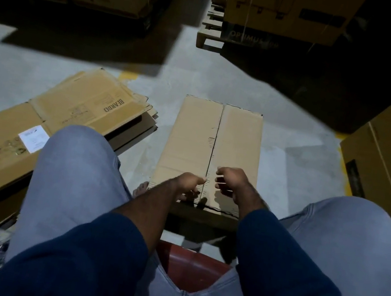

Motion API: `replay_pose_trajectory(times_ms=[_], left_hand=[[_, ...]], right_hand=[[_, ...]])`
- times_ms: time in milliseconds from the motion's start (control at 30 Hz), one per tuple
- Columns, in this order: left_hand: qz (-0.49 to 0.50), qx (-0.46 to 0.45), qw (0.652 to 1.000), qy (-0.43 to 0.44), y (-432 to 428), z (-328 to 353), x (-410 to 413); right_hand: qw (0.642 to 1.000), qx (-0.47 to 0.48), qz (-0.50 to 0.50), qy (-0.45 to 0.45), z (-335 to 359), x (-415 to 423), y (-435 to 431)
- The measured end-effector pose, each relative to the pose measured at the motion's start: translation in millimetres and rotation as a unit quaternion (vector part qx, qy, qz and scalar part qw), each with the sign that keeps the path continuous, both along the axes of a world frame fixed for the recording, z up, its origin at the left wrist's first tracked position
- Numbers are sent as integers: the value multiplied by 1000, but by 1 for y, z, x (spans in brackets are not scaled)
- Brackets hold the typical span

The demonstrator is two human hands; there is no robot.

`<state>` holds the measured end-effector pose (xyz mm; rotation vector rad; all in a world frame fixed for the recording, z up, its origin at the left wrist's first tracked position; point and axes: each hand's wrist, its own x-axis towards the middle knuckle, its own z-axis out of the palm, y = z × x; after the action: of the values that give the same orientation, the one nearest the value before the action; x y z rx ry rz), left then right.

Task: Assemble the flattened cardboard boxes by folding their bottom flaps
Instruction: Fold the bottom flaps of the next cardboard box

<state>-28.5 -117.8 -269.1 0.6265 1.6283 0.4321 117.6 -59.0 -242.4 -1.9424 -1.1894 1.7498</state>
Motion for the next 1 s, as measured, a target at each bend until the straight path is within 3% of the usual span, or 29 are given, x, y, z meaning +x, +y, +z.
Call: replay_pose_trajectory(times_ms=[200, 400, 567, 667, 800, 933, 1000], left_hand=[[11, 5, 997, -83, 7, -15, 26], [105, 42, 988, -103, 16, -22, 32], [105, 82, 974, -182, 31, 1, 38], [40, 113, 972, -202, 40, 18, 63], [-47, 108, 969, -215, 32, 25, 98], [-189, 83, 972, -112, 24, 9, 102], [-225, 86, 970, -45, 21, -5, 91]], right_hand=[[998, 4, -38, -48, -18, 13, 9], [998, 19, -49, -46, -22, 13, 16], [969, 170, 11, -179, 19, 4, 32], [953, 233, 4, -192, 53, -3, 43], [958, 168, -13, -232, 49, 18, 42], [937, 61, -52, -341, 8, 65, 23], [933, 30, -60, -353, -15, 82, 16]])
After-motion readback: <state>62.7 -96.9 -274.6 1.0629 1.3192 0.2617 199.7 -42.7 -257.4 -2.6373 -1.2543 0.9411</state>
